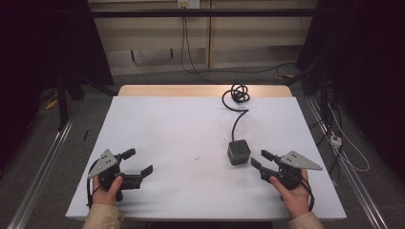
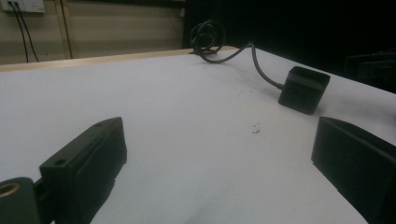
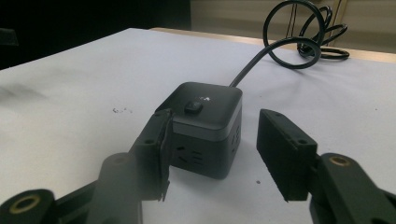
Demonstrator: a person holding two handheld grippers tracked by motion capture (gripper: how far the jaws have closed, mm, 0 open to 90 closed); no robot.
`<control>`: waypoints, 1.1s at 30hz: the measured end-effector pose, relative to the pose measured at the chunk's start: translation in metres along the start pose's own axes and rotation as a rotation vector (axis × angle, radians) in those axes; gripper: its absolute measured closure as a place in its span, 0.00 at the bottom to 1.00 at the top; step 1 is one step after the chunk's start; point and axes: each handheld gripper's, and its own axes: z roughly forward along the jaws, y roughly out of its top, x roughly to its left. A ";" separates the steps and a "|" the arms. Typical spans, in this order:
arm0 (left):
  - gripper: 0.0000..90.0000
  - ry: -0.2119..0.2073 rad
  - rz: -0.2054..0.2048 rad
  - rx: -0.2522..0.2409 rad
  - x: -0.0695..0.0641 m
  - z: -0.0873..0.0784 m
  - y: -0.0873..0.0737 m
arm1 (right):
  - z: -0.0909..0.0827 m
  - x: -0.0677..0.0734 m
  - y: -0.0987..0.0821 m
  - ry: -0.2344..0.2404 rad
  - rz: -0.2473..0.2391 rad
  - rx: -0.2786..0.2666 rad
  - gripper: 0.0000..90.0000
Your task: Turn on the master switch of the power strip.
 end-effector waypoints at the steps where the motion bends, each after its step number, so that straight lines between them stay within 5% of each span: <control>1: 0.03 0.000 0.002 0.001 0.000 0.000 0.000 | 0.000 0.000 0.000 0.001 0.003 0.000 0.54; 33: 0.03 -0.006 0.010 0.009 0.000 0.001 0.000 | 0.012 0.000 0.012 0.055 0.028 0.011 0.90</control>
